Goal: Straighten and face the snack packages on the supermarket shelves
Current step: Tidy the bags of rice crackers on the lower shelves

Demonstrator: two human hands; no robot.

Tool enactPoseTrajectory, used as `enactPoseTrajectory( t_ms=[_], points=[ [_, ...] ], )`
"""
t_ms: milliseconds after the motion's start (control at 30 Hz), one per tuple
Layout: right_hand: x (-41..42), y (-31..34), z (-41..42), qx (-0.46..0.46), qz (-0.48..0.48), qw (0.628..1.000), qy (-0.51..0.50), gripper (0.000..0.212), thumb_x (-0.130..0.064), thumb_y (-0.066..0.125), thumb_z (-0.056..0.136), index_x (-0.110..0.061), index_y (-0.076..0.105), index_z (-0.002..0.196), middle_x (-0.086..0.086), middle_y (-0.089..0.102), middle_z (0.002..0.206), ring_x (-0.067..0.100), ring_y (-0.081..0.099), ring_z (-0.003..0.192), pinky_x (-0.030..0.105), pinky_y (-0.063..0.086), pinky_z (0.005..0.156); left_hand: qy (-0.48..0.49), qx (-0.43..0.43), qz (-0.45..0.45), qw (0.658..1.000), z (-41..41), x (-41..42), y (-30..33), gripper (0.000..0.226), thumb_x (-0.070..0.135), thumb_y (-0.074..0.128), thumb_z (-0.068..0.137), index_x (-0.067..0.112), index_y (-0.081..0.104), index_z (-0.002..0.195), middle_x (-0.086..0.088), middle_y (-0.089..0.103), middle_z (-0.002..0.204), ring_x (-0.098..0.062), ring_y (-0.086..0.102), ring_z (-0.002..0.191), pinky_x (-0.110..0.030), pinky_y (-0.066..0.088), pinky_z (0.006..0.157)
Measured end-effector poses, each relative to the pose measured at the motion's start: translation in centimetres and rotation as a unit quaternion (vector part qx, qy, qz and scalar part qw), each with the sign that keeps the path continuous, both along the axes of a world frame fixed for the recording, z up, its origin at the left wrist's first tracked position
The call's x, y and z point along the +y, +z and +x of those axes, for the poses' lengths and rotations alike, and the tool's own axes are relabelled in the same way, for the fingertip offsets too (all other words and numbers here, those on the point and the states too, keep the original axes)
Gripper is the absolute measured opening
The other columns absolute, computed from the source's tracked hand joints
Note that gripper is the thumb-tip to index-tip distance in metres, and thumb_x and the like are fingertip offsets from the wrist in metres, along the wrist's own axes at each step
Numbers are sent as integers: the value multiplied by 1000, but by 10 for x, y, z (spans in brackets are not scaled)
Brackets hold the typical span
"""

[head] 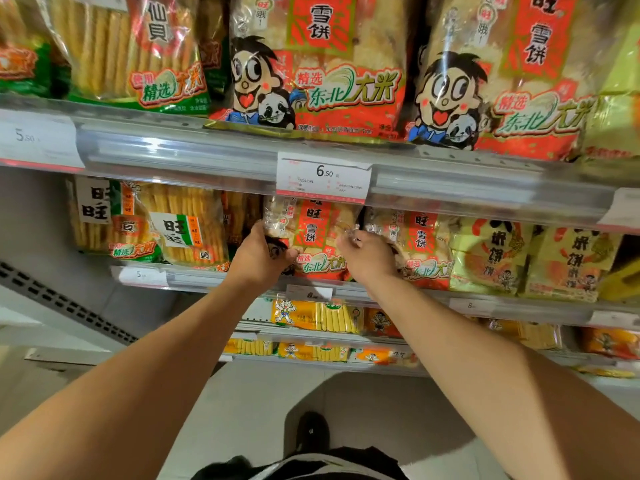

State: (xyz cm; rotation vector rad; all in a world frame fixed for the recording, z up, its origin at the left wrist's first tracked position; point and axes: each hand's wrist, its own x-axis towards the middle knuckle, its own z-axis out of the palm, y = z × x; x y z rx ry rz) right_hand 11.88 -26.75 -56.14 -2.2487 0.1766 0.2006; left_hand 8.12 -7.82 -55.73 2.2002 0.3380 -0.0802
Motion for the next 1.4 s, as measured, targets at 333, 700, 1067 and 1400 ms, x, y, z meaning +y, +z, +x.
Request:
enactPoseTrajectory(
  t_ms=[333,700,1067,1400],
  points=[
    [-31,-15,-115,-36,51,998,-18,52,-6,55,93,-20,45,142,-5,52,139,7,51,121,16,35,99,-156,-103,197,962,-84,-7,-37,86,9,71,82,-7,20,150,-27,14,157,-43,17,145,-48,26,117],
    [-165,-38,-171,12,12,990,-140,60,17,46,86,-13,45,139,17,56,130,21,60,93,7,43,67,-366,-103,303,874,-88,-86,-34,74,28,56,91,14,21,155,-6,14,163,-27,9,151,-44,17,120],
    [-321,-27,-93,-70,-273,959,29,92,4,59,78,-26,15,153,-7,-4,162,17,-7,148,38,9,120,-287,-82,372,879,-62,-219,-29,78,29,43,98,21,-10,155,-3,-30,156,-20,-27,143,-42,-8,119],
    [-384,-48,-75,-105,-258,945,173,93,3,58,82,-26,9,154,-12,-18,158,15,-16,147,26,-6,115,-182,46,392,901,-58,-256,-39,96,28,57,91,18,-13,154,1,-37,153,-23,-21,148,-50,7,121]
  ],
)
